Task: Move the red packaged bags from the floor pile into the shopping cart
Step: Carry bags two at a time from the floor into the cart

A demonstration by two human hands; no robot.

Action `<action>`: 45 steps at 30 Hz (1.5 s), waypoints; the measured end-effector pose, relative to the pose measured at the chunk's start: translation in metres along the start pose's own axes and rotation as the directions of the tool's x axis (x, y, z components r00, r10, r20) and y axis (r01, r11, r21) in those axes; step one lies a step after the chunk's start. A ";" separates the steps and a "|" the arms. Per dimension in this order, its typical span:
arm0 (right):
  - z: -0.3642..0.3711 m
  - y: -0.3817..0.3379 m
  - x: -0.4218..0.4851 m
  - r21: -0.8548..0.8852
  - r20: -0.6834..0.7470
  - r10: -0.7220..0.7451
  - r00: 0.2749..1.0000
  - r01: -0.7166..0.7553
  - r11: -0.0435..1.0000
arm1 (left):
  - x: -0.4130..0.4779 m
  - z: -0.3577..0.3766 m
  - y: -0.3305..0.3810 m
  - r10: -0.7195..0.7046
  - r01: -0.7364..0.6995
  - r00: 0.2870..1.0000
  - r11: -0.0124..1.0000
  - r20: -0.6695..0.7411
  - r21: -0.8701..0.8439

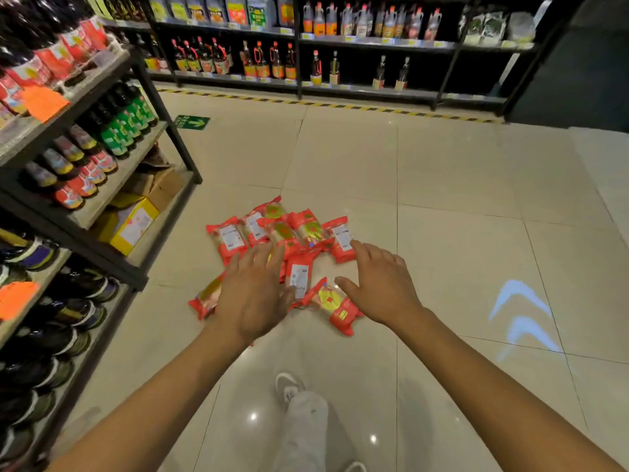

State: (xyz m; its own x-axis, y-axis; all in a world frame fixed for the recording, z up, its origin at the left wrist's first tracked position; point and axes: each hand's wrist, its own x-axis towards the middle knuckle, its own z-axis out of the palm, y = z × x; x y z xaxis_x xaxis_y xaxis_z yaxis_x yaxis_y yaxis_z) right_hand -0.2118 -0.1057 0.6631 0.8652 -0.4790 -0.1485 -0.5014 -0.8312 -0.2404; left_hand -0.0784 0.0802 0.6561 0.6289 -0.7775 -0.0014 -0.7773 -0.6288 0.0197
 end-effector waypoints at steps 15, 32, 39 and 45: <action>0.214 0.090 0.265 -0.087 0.381 0.112 0.918 -0.084 0.993 | 0.226 0.259 -0.089 -0.006 0.010 0.936 1.000 0.351 -0.009; 0.690 0.230 0.423 -0.044 0.603 0.132 0.787 -0.132 0.990 | 0.310 0.733 -0.115 -0.337 0.561 0.735 0.790 0.588 -0.248; 0.776 0.263 0.452 0.065 0.662 0.176 0.729 -0.290 0.955 | 0.330 0.805 -0.119 -0.432 0.696 0.697 0.600 0.572 -0.395; 0.785 0.272 0.447 0.116 0.647 0.210 0.733 -0.366 0.923 | 0.335 0.805 -0.107 -0.477 0.693 0.718 0.562 0.508 -0.452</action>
State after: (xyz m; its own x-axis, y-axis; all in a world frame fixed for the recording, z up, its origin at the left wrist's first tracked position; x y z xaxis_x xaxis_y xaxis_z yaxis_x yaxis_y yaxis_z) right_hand 0.0322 -0.3244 -0.2215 0.5238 -0.3428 -0.7798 -0.7807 -0.5594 -0.2785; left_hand 0.2023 -0.1221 -0.1514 0.8136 -0.2642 -0.5179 0.0059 -0.8870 0.4617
